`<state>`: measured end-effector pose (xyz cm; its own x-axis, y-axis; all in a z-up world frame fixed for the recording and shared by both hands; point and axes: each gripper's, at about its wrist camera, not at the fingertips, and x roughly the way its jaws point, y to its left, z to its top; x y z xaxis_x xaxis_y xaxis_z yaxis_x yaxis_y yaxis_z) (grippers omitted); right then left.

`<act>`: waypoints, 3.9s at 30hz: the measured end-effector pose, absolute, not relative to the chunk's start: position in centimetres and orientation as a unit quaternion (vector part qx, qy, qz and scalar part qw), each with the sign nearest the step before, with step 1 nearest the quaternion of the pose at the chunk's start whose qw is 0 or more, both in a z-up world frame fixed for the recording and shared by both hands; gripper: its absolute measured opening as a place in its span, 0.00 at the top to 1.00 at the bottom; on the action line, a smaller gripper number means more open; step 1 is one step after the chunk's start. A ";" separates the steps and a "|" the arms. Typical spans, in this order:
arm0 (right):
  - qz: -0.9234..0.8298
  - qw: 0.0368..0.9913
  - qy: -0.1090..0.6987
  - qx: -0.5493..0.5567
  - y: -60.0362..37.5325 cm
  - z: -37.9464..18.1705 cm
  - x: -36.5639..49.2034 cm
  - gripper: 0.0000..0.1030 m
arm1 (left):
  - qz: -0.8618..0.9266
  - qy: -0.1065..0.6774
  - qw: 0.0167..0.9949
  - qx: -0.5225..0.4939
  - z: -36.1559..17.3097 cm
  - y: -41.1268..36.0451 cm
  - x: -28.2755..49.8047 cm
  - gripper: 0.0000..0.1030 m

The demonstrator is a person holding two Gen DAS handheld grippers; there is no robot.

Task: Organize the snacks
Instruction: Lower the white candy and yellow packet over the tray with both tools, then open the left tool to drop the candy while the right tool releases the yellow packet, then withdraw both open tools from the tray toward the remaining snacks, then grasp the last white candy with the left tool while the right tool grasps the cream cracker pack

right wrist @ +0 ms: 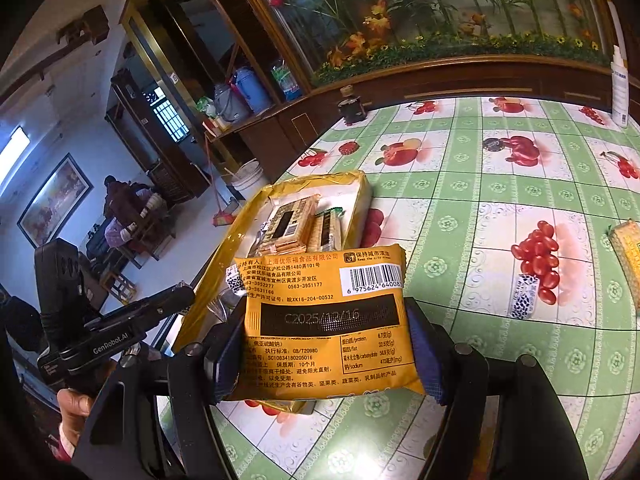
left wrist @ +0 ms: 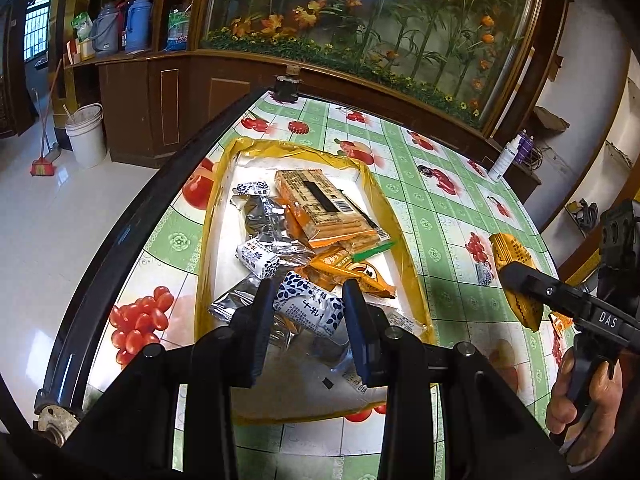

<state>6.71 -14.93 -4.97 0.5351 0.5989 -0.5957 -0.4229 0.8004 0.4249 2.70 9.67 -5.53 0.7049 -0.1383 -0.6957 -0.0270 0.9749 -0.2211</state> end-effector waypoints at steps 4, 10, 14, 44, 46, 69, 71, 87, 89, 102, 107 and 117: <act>0.300 0.865 0.383 0.125 -14.4 -5.1 7.4 0.29 | -0.027 0.387 0.915 -0.109 -5.9 9.9 3.0 0.69; 0.307 0.859 0.386 0.134 -13.3 -5.2 8.2 0.29 | -0.010 0.389 0.916 -0.101 -6.2 10.1 3.4 0.69; 0.312 0.858 0.387 0.130 -12.4 -5.2 8.5 0.29 | 0.026 0.390 0.918 -0.068 -6.3 9.7 3.7 0.69; 0.322 0.853 0.400 0.095 -4.4 -6.5 15.6 0.29 | 0.076 0.408 0.909 -0.031 -8.0 10.1 7.9 0.69; 0.321 0.854 0.400 0.086 -3.8 -6.7 16.1 0.29 | 0.076 0.411 0.908 -0.029 -8.3 9.9 8.1 0.69; 0.289 0.861 0.392 0.143 -11.0 -6.1 14.8 0.18 | 0.082 0.394 0.915 -0.012 -6.8 7.9 6.3 0.35; 0.273 0.866 0.392 0.151 -13.3 -6.4 14.1 0.18 | 0.078 0.391 0.917 -0.012 -6.4 7.4 6.2 0.35; 0.090 0.884 0.396 0.230 -34.3 -10.6 8.3 0.18 | -0.040 0.395 0.918 0.016 -5.4 -4.9 8.0 0.34; 0.079 0.888 0.391 0.228 -35.8 -10.5 7.8 0.18 | -0.055 0.398 0.915 0.022 -5.5 -6.7 8.4 0.34; 0.060 0.903 0.378 0.195 -40.0 -10.0 8.6 0.17 | -0.095 0.438 0.894 0.024 -8.2 -12.7 10.7 0.34; 0.071 0.907 0.392 0.135 -38.1 -10.0 12.1 0.17 | -0.112 0.448 0.886 0.034 -9.5 -15.3 12.0 0.34; 0.066 0.905 0.418 0.046 -35.9 -11.3 17.0 0.17 | -0.102 0.473 0.873 0.059 -12.1 -17.4 14.2 0.34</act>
